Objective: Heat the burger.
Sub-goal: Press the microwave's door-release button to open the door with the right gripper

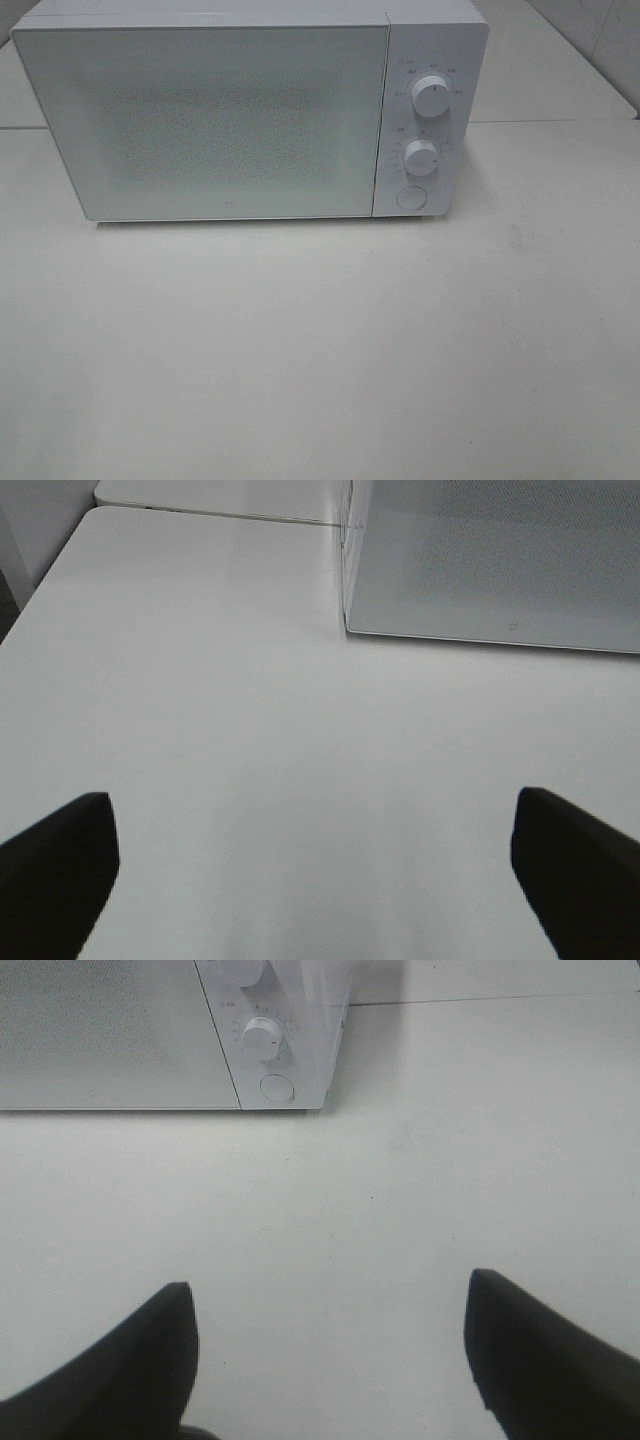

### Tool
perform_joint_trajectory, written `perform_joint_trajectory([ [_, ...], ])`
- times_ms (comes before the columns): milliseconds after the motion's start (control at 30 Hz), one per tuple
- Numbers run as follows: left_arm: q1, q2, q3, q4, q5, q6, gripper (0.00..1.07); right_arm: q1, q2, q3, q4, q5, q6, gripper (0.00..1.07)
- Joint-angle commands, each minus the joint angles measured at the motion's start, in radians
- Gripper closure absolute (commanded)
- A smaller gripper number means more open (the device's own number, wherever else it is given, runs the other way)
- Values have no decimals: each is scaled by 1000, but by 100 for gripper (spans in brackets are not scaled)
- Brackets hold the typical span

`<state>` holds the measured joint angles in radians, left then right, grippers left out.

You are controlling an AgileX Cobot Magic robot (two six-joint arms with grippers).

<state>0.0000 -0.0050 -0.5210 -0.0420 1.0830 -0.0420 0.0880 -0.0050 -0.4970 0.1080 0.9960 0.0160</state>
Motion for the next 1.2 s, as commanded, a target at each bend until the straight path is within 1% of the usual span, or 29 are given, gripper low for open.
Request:
perform_joint_trajectory([
  [33,1,-14,1,-9,-14,1,7,-6,-26,1,-1,-10,4,33],
  [200,1,-14,1,-9,-14,1,7,-6,-26,-10,16,-22,4,33],
  [267,1,-14,1,-9,-14,1,7,-6,8,-29,22,-67,4,33],
  [467,1,-14,1,-9,-14,1,7,-6,68,-29,20,-133,0,33],
  [533,1,-14,1,-9,-14,1,7,-6,140,-25,20,-208,-8,33],
  [767,1,-14,1,-9,-14,1,7,-6,251,-25,17,-309,-25,33],
  [800,1,-14,1,-9,-14,1,7,-6,291,-25,17,-343,-25,33],
  [933,1,-14,1,-9,-14,1,7,-6,348,-25,21,-399,-25,33],
  [967,1,-14,1,-9,-14,1,7,-6,392,-25,21,-435,-25,33],
  [1033,1,-14,1,-9,-14,1,7,-6,410,-25,21,-453,-25,33],
  [1067,1,-14,1,-9,-14,1,7,-6,455,-25,21,-483,-25,33],
  [1200,1,-14,1,-9,-14,1,7,-6,521,-25,21,-524,-24,33],
])
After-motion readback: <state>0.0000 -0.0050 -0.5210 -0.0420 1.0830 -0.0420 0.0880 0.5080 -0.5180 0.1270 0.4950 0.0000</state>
